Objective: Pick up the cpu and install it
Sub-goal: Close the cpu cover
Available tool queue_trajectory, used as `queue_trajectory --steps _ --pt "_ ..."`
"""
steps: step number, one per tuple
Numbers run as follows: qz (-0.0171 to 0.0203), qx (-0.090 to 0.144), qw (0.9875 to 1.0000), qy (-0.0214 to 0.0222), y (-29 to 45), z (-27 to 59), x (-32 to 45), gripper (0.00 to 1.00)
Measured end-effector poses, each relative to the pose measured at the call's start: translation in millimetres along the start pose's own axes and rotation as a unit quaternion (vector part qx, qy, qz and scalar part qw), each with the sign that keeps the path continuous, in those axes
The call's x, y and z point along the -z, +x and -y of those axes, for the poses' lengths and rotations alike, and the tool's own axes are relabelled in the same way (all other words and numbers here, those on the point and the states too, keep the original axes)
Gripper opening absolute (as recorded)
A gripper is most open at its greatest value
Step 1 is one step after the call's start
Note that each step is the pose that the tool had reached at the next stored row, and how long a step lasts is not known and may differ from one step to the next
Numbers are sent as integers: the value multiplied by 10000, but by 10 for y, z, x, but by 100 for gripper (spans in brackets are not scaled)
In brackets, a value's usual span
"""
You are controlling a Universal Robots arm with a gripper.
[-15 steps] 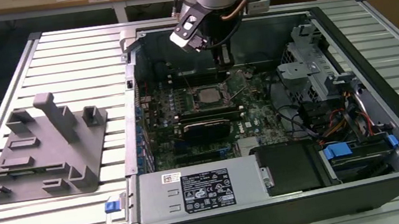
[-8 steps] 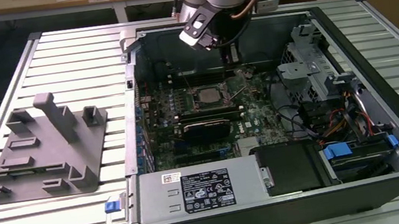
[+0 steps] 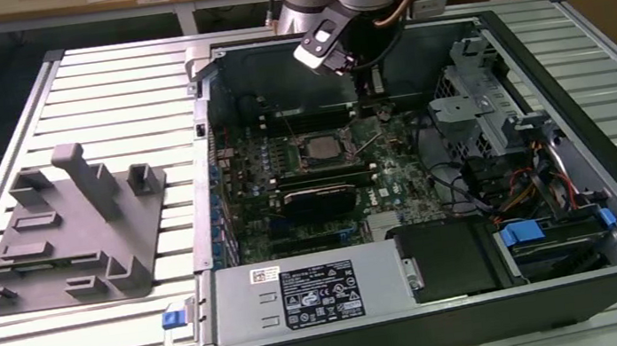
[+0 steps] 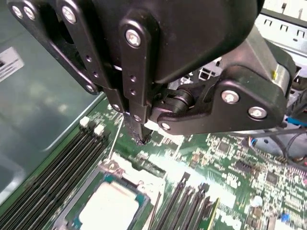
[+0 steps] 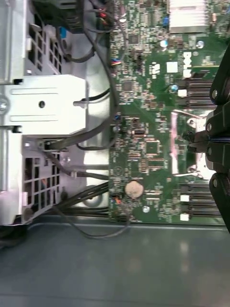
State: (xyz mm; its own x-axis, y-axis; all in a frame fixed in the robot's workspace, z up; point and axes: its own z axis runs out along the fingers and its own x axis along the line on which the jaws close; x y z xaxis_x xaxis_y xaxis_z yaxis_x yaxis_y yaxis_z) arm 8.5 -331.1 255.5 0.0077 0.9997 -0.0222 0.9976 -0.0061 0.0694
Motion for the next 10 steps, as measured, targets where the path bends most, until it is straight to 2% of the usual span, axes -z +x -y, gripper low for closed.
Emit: queue_trajectory --steps 10 --pt "0 0 10000 0 5 -241 -17 11"
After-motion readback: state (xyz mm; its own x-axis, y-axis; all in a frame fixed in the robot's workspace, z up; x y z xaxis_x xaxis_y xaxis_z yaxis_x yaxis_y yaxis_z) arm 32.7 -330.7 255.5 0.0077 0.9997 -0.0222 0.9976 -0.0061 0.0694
